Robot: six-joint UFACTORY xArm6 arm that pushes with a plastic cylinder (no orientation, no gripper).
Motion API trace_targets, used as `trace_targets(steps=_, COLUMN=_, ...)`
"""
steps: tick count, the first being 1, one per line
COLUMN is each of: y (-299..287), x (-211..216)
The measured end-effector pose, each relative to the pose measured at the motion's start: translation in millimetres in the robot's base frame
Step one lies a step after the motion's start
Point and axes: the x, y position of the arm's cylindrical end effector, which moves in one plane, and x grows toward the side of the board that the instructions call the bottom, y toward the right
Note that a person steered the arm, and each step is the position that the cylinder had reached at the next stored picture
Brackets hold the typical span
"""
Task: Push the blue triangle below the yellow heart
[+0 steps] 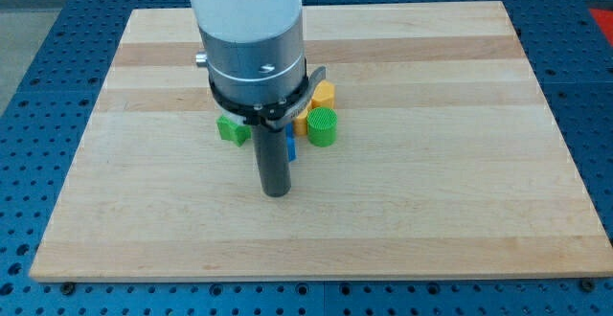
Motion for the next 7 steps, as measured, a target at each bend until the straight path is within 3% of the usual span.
trace_targets(steps=2, y=-40, x=-2)
trace_targets(steps=4, y=-14, x=-34)
trace_targets(steps=7, y=17, x=-46)
